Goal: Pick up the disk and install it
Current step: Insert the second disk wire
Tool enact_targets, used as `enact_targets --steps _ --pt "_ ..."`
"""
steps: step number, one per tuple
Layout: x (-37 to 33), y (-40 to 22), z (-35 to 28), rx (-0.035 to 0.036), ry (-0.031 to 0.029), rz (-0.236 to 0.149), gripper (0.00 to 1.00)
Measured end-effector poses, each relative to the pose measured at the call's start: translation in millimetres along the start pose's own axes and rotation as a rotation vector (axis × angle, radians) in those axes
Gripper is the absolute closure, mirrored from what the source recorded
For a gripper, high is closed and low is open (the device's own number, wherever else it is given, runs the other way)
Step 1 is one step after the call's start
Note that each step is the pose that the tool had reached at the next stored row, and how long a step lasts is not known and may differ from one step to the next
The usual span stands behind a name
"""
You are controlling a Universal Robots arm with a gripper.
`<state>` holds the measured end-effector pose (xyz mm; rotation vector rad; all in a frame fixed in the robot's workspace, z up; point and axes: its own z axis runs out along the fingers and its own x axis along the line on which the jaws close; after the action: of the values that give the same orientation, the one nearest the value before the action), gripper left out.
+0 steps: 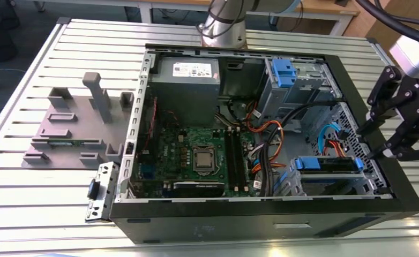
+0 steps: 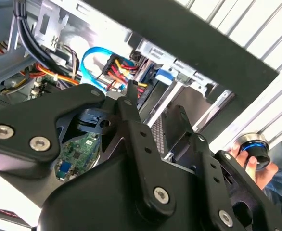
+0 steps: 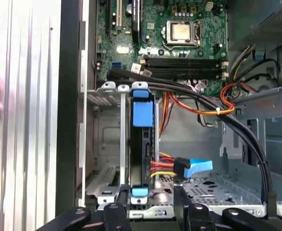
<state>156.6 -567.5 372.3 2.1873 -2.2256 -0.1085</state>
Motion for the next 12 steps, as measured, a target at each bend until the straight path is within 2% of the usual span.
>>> enact_targets --steps 4,9,12 --pt "-3.9 6.5 0.8 0.0 0.0001 0.0 0.51" --pt "-18.4 9.1 1.8 0.0 0.0001 0.0 0.51" --pt "-21.9 11.0 3.1 0.0 0.0001 0.0 0.51"
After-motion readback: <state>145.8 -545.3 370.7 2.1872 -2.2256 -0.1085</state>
